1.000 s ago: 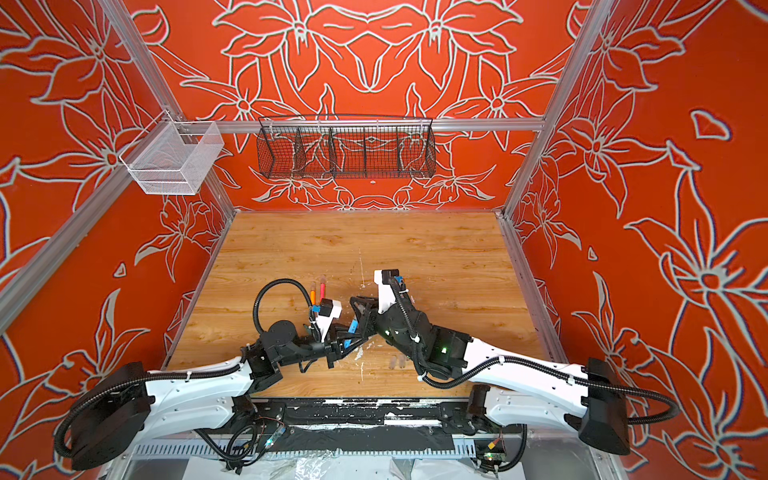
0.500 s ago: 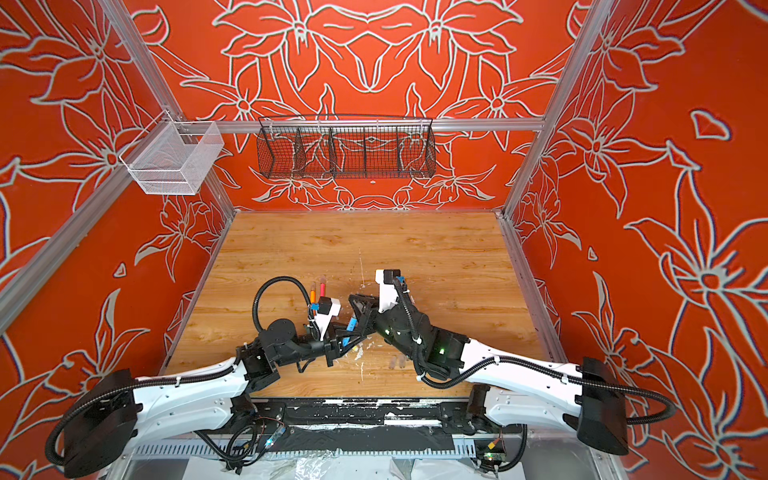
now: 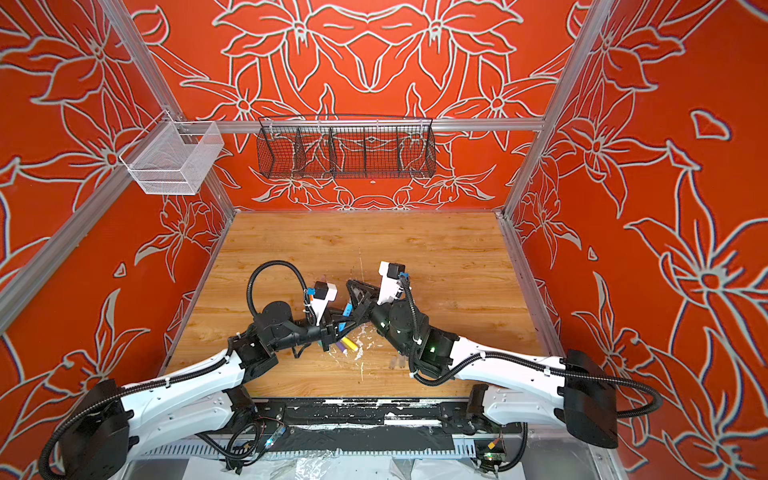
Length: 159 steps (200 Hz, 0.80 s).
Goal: Insert the pens into the pen caps
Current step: 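Press the cap down onto the blue marker with the right gripper, then open the right gripper off the cap and withdraw while the left holds the marker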
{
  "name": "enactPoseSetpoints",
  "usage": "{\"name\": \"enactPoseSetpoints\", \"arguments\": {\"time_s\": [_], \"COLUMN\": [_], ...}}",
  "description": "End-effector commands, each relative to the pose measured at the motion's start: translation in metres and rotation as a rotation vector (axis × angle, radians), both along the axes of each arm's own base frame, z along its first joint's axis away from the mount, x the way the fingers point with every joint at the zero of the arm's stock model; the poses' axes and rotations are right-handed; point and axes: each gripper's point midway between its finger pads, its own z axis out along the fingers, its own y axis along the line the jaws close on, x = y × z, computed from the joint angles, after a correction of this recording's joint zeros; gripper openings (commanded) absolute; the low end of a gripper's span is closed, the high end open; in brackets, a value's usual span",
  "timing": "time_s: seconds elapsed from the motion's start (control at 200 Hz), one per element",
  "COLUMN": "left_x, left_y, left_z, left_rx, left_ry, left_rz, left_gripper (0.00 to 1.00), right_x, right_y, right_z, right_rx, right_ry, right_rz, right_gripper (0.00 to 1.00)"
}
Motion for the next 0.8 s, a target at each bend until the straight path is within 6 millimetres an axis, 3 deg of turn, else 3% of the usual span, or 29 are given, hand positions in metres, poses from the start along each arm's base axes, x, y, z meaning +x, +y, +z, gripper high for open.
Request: {"name": "enactPoseSetpoints", "arguments": {"time_s": [0.0,0.255,0.36,0.385,0.565,0.651,0.666,0.791], "left_x": [0.073,0.1,0.098,0.096,0.081,0.076,0.072,0.066], "left_y": [0.046,0.062,0.062,0.061,0.06,0.065,0.069,0.087], "left_z": [0.107,0.114,0.104,0.1,0.044,0.006,0.009,-0.038], "left_rx": [-0.265,-0.274,-0.231,-0.218,-0.094,-0.002,-0.006,0.099], "left_ry": [-0.163,-0.145,-0.142,-0.134,-0.028,0.051,0.044,0.156], "left_rz": [0.363,0.414,0.406,0.399,0.364,0.387,0.397,0.48], "left_gripper": [0.0,0.0,0.0,0.0,0.0,0.0,0.0,0.0], "right_x": [-0.075,-0.084,-0.077,-0.075,-0.06,-0.054,-0.054,-0.059], "right_y": [0.041,0.049,0.043,0.041,0.024,0.012,0.011,0.01], "right_z": [-0.096,-0.094,-0.086,-0.082,-0.03,-0.009,-0.005,0.012], "right_rx": [-0.239,-0.232,-0.266,-0.275,-0.295,-0.311,-0.311,-0.28], "right_ry": [0.177,0.167,0.183,0.183,0.178,0.207,0.211,0.229], "right_rz": [0.365,0.396,0.343,0.328,0.213,0.15,0.145,0.165], "right_gripper": [0.0,0.0,0.0,0.05,0.46,0.54,0.55,0.62]}}
